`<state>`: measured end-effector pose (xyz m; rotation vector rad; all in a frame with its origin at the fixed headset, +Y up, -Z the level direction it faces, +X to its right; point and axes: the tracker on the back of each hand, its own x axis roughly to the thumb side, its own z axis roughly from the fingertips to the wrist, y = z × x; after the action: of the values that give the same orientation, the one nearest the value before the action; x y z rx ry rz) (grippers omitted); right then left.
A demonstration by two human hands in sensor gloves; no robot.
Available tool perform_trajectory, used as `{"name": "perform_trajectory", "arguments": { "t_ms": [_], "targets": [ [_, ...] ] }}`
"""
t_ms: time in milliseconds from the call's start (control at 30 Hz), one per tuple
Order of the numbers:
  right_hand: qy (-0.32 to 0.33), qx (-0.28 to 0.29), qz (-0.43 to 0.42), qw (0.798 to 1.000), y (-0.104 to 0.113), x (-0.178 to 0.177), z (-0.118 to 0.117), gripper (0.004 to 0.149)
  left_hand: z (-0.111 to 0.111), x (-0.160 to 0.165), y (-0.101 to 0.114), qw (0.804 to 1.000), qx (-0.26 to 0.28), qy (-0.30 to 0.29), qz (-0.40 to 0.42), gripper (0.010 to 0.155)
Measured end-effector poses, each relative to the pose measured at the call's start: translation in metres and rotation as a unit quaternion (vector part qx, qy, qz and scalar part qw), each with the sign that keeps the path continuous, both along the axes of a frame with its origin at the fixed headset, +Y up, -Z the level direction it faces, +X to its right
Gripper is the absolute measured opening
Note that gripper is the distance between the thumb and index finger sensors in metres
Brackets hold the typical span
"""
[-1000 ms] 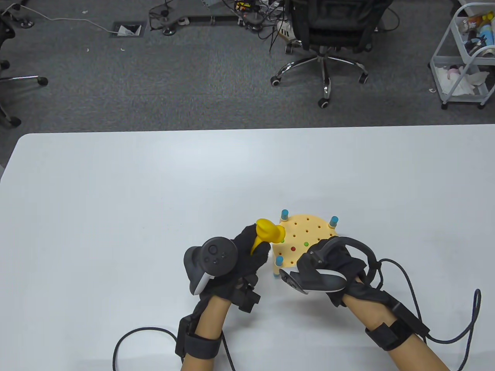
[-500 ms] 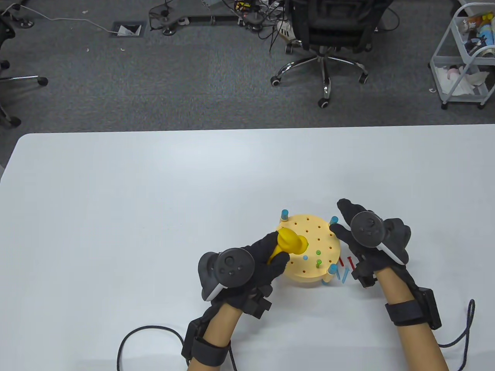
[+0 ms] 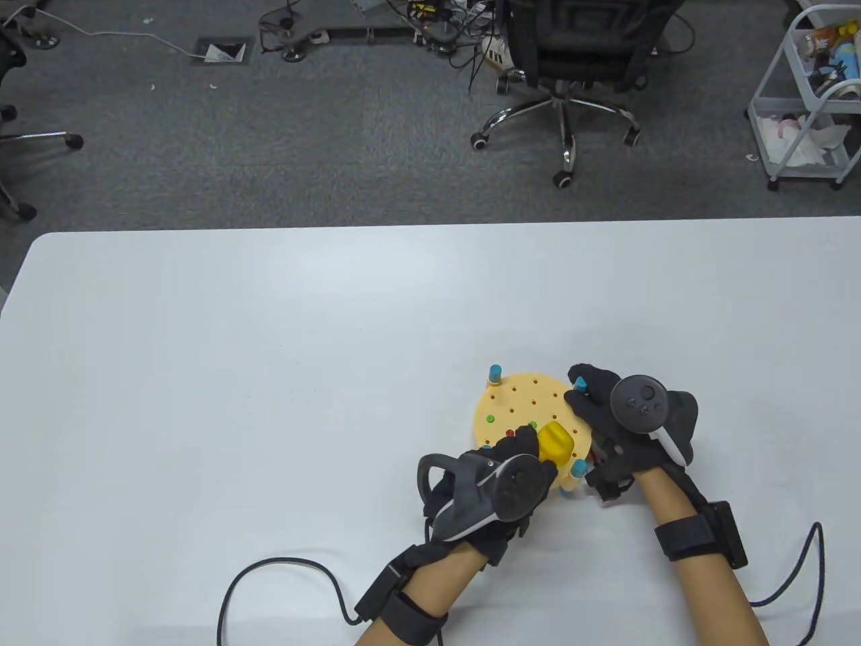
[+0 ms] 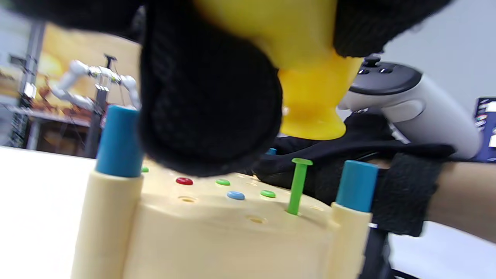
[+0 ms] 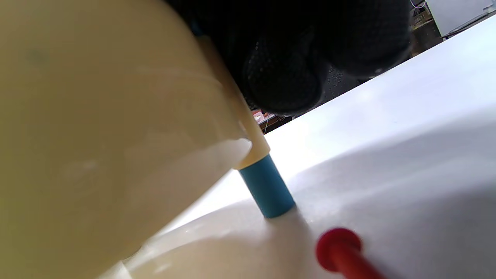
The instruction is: Hammer toy nails into tap bench
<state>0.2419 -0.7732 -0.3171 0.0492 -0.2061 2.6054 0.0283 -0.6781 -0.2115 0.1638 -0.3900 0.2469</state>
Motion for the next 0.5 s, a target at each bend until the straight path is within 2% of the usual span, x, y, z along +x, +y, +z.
{"name": "perform_trajectory", "arguments": {
  "t_ms": [33, 67, 100, 133, 167, 233, 267, 300, 333, 367, 400, 467, 500],
  "targets": [
    [0.000, 0.001, 0.001, 1.000, 0.000, 0.000, 0.000, 0.056, 0.000, 0.005, -0.002, 1.000, 0.012, 0.012, -0.011, 0.065],
    [0.000, 0.001, 0.000, 1.000, -0.001, 0.000, 0.000, 0.056, -0.001, 0.010, -0.007, 0.999, 0.003, 0.024, -0.038, 0.065],
    [0.000, 0.000, -0.002, 1.000, 0.000, 0.000, 0.001, 0.056, -0.003, 0.014, -0.011, 0.995, -0.036, 0.017, -0.086, 0.066],
    [0.000, -0.001, -0.001, 1.000, 0.001, 0.000, 0.001, 0.056, -0.001, 0.013, -0.008, 0.993, -0.035, 0.034, -0.104, 0.066],
    [0.000, 0.000, 0.001, 1.000, 0.001, 0.000, 0.001, 0.056, -0.001, 0.013, -0.006, 0.997, -0.019, 0.013, -0.079, 0.066],
    [0.000, 0.000, 0.003, 1.000, 0.002, -0.001, 0.002, 0.056, 0.002, 0.006, 0.000, 1.000, 0.016, 0.019, 0.012, 0.066],
    [0.000, 0.000, 0.003, 1.000, 0.002, -0.001, 0.002, 0.056, -0.001, 0.008, -0.001, 1.000, 0.006, 0.006, 0.023, 0.066],
    [0.000, 0.000, 0.004, 1.000, 0.002, -0.001, 0.002, 0.056, -0.005, 0.013, -0.008, 0.999, -0.035, 0.002, -0.021, 0.065],
    [-0.001, 0.001, 0.005, 1.000, 0.002, -0.001, 0.002, 0.056, -0.006, 0.015, -0.013, 0.982, -0.106, 0.049, -0.149, 0.067],
    [-0.001, 0.002, 0.006, 1.000, 0.003, -0.001, 0.002, 0.056, -0.004, 0.016, -0.007, 0.988, -0.048, 0.024, -0.146, 0.067],
    [-0.001, 0.002, 0.008, 1.000, 0.003, -0.001, 0.002, 0.056, -0.005, 0.019, -0.005, 0.993, -0.025, 0.010, -0.116, 0.066],
    [0.000, 0.002, 0.011, 1.000, 0.004, -0.001, 0.003, 0.056, -0.002, 0.015, 0.002, 0.999, 0.001, 0.025, -0.042, 0.066],
    [0.000, 0.003, 0.010, 1.000, 0.005, -0.001, 0.003, 0.056, -0.005, 0.017, -0.006, 1.000, -0.004, 0.017, -0.003, 0.066]
  ]
}}
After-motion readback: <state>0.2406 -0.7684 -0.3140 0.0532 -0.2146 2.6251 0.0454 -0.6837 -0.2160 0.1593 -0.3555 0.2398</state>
